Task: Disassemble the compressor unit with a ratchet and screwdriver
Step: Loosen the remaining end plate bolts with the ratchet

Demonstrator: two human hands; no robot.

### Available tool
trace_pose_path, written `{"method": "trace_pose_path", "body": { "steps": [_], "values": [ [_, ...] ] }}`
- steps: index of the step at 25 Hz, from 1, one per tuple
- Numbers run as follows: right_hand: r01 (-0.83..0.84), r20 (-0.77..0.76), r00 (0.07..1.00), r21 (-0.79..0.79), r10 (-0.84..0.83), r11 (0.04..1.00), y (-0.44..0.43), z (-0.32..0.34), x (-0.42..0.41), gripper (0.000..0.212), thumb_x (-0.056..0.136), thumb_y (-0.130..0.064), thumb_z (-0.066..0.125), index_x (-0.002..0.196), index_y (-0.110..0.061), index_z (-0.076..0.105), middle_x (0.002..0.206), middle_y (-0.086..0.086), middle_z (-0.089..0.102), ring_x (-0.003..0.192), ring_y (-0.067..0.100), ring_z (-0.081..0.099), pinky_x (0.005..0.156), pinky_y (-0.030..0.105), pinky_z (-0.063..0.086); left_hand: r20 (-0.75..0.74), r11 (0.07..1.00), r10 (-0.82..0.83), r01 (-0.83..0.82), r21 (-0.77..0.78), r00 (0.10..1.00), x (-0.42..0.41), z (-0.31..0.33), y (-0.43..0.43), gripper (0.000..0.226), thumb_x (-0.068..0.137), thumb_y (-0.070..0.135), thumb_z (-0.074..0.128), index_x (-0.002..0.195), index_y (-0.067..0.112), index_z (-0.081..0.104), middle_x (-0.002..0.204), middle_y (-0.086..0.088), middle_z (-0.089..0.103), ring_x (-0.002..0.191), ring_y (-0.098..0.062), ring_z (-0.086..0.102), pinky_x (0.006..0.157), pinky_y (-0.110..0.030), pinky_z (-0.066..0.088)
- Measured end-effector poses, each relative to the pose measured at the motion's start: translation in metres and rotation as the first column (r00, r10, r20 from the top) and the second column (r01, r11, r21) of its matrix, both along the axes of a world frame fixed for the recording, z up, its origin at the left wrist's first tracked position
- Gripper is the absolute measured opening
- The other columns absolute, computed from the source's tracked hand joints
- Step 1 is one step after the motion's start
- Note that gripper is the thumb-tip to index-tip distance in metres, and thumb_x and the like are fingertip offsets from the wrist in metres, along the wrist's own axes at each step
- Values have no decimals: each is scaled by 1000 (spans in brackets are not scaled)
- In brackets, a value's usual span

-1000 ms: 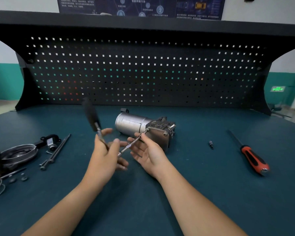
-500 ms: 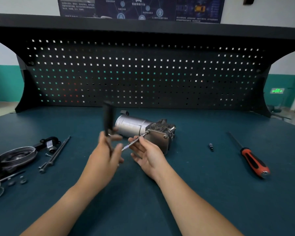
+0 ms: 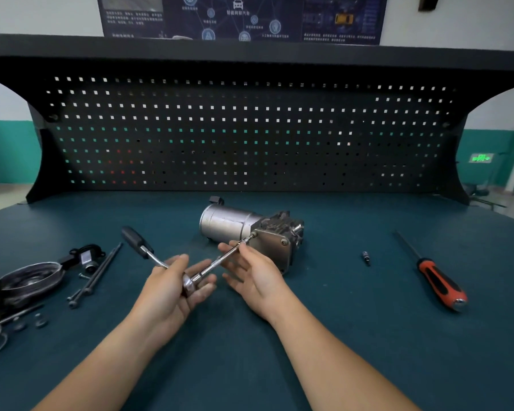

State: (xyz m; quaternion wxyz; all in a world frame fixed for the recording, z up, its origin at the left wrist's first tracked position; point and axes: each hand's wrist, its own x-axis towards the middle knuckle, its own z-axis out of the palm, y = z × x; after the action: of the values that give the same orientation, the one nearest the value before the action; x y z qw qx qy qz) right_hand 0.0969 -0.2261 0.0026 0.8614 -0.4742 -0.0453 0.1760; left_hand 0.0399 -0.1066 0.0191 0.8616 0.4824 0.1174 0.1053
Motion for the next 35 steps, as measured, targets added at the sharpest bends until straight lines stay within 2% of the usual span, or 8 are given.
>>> {"method": "trace_pose_path", "body": {
  "steps": [3,6,8,16,20,23,27,35],
  "values": [
    [29,4,1000,-2,-29,1000,1,1,1,20,99,-21,41,88,-19,56,77,-9,72,71,4,66,67,25,41,240,862,-45,-83,500,970,-10,-1,-1,22,99,13,42,108,33,39,104,-4,64,53,-9,63,48,-24,53],
    [76,-30,997,48,-75,996,1,0,2,21,97,-20,46,85,-13,61,77,-1,69,76,12,63,77,30,42,405,13,-384,-433,901,830,-15,-8,5,58,89,3,46,117,52,35,126,22,48,73,-2,61,62,-20,49],
    [92,-50,995,73,-89,993,1,0,2,20,97,-20,47,84,-12,61,76,1,68,77,15,62,81,32,43,364,-147,-448,-469,871,817,-15,-10,6,64,83,4,46,121,53,33,133,33,35,78,3,59,60,-15,46],
    [17,-34,999,48,-15,999,-1,3,-4,17,99,-29,41,99,-23,57,89,-10,72,79,8,64,71,27,42,172,944,-60,0,329,983,-13,-1,-13,15,99,18,42,100,32,44,95,-5,68,43,-13,57,42,-24,51],
    [31,-22,999,33,-30,999,0,2,-4,17,98,-24,43,91,-20,59,79,-8,73,64,6,66,61,22,43,23,1000,-7,7,8,1000,-10,4,-12,11,101,18,39,90,18,40,89,-15,66,39,-12,57,38,-20,48],
    [84,-9,996,-5,-84,996,2,3,-3,18,97,-20,46,85,-18,59,70,-8,72,52,2,58,49,17,38,143,912,18,-75,404,990,-11,1,-9,13,99,14,41,86,16,39,85,-8,65,40,-10,56,41,-25,49],
    [127,-20,992,-24,-127,992,3,3,-2,20,97,-15,47,81,-15,59,55,-10,66,39,0,48,39,14,32,249,108,-196,-231,967,949,-15,-9,6,4,92,29,49,92,28,44,75,11,59,61,-15,60,61,-33,49],
    [71,-39,997,27,-70,997,1,3,-5,14,97,-20,45,90,-19,58,69,-7,72,38,2,46,39,14,29,32,975,8,-15,222,999,-10,3,-10,14,100,17,41,86,16,41,91,-10,63,38,-9,54,37,-21,47]
  ]
}}
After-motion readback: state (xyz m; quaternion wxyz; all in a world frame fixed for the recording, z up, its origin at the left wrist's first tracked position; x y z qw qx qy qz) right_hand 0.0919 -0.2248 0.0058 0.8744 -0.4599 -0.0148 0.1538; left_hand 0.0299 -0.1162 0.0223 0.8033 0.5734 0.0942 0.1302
